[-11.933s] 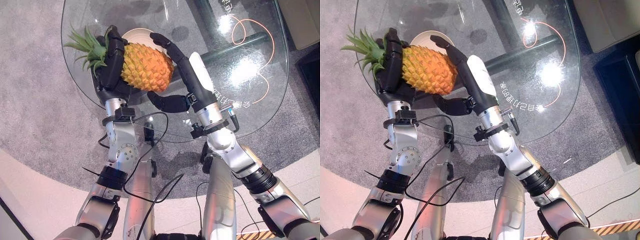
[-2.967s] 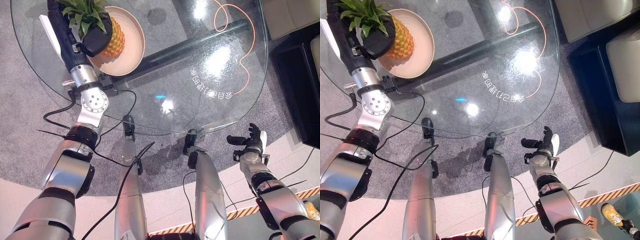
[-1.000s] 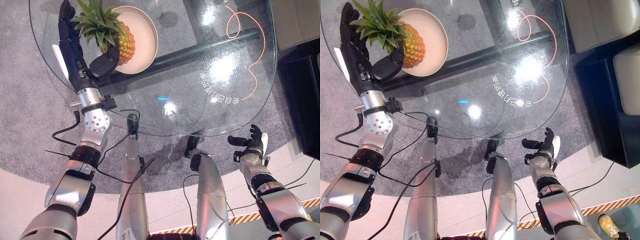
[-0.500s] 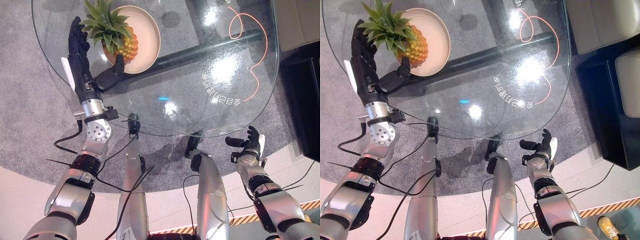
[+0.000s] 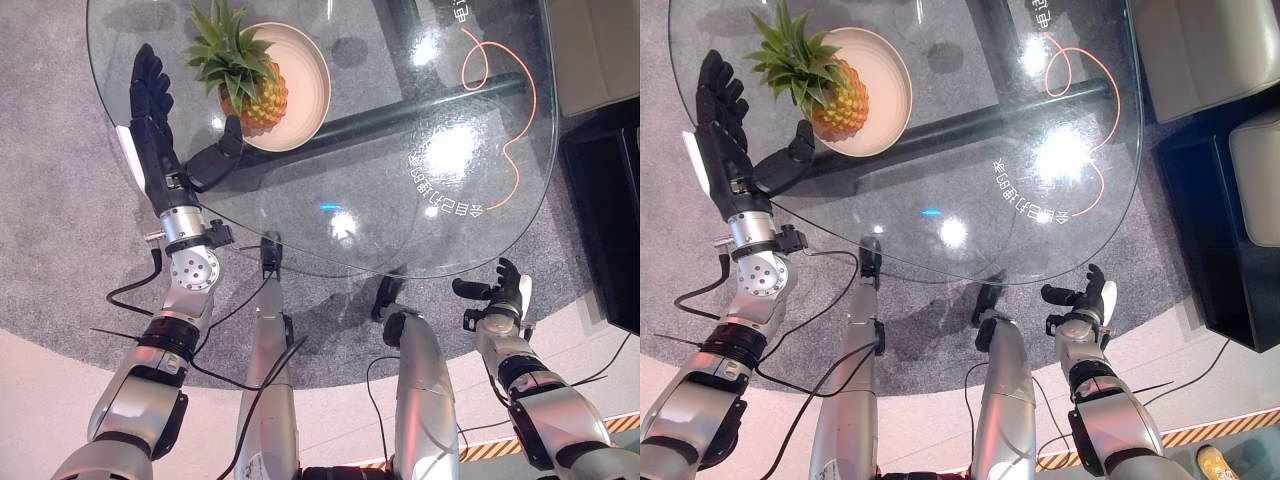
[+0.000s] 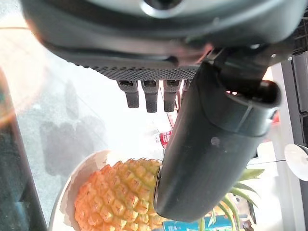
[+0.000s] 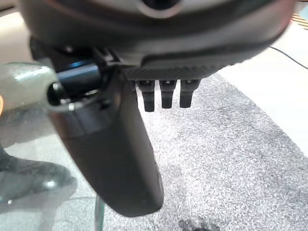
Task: Pick up the fruit to the plate
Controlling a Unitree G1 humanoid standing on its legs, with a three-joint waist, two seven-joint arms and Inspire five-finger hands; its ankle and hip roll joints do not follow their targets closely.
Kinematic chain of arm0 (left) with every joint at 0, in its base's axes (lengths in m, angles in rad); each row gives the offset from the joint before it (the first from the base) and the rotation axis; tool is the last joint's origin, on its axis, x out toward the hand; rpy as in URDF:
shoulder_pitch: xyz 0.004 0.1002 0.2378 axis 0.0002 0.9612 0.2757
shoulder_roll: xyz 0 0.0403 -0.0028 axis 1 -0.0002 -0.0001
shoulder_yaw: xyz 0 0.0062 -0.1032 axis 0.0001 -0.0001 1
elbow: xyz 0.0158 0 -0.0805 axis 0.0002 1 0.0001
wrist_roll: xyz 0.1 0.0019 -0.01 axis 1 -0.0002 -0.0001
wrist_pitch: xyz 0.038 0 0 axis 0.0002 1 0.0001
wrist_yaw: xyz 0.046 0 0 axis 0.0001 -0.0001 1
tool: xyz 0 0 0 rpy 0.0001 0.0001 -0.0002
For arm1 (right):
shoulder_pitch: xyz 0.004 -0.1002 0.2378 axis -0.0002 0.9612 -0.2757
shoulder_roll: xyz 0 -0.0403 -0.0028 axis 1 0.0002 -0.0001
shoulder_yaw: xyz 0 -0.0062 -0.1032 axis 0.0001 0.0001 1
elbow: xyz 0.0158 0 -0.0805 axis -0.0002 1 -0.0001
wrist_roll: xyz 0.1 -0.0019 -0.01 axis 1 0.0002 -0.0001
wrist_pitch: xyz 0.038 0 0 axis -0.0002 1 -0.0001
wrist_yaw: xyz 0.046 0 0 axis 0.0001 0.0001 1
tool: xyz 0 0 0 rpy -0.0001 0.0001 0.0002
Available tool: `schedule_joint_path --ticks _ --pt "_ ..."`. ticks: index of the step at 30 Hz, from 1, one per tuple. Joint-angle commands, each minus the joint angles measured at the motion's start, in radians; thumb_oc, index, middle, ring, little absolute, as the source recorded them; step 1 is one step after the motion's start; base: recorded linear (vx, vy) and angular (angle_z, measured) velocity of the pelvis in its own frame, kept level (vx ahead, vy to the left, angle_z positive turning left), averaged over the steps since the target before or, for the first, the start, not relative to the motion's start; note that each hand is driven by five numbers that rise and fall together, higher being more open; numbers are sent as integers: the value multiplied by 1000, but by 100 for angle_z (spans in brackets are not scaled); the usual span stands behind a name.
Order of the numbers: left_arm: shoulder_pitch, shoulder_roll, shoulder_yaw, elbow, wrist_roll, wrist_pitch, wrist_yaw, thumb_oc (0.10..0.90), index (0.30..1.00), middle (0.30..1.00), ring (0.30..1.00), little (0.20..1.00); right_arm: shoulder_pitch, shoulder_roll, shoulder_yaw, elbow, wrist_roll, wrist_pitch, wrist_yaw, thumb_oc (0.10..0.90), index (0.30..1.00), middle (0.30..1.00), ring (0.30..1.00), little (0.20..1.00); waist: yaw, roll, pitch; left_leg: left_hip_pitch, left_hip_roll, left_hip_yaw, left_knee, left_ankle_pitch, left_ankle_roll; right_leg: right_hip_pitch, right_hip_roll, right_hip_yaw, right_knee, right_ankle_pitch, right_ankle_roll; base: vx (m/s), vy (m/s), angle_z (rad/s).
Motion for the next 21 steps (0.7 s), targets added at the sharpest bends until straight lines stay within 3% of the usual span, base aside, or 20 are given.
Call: schedule_joint_path --ticks 1,7,12,17,21 --pt "7 -14 112 -22 -54 -9 3 800 900 900 900 900 111 -48 -73 1 31 -12 -26 800 900 900 900 900 21 -7 -23 78 -30 40 181 -235 28 144 -1 5 -359 225 58 18 -38 1" --pt "157 -8 165 60 -125 115 -83 800 900 900 900 900 183 -50 -112 4 36 5 15 800 900 900 900 900 42 -2 -23 289 -33 57 41 -190 14 351 -23 -9 -471 250 79 22 10 4" --pt "295 -21 181 160 -3 197 -134 800 900 900 900 900 284 -73 -166 28 27 45 125 800 900 900 900 900 58 14 -33 512 -31 73 -79 -167 6 580 -34 -20 -572 263 93 85 77 2" --pt "421 -20 195 339 89 281 -258 800 900 900 900 900 391 -65 -192 64 -57 94 231 800 900 900 900 900 50 18 -174 648 -13 99 -176 -144 -7 720 -31 -34 -659 276 97 229 60 8" --pt "479 -34 182 474 177 342 -331 800 900 900 900 900 443 -41 -199 106 -122 144 290 800 900 900 900 900 41 26 -253 717 -6 102 -204 -145 -6 784 -27 -35 -674 270 96 181 29 -6"
